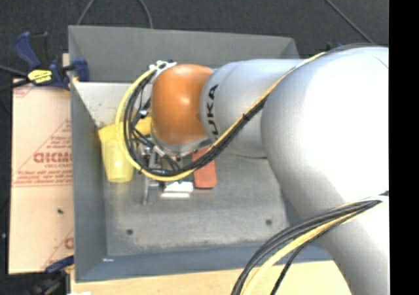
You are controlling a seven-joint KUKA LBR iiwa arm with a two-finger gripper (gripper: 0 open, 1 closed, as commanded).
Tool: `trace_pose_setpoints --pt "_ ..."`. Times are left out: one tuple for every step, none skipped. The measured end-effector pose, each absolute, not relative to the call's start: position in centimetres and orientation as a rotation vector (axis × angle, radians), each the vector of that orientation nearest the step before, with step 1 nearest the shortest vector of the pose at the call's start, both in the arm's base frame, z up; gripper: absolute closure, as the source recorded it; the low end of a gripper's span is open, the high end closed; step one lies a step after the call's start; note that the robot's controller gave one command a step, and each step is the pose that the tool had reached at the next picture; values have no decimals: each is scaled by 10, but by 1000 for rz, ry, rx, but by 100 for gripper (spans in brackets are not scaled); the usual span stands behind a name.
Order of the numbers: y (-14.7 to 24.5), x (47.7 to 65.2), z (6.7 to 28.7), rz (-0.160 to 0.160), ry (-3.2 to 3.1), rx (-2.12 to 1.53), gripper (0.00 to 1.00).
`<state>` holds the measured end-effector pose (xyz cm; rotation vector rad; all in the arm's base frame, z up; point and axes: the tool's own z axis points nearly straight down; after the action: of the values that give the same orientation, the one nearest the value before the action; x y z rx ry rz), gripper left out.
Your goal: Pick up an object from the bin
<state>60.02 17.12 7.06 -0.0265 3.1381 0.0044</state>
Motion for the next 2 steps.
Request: trace_pose_setpoints --pt "128 631 128 14 3127 70 0" --pt "136 635 101 8 3097 -504 0"
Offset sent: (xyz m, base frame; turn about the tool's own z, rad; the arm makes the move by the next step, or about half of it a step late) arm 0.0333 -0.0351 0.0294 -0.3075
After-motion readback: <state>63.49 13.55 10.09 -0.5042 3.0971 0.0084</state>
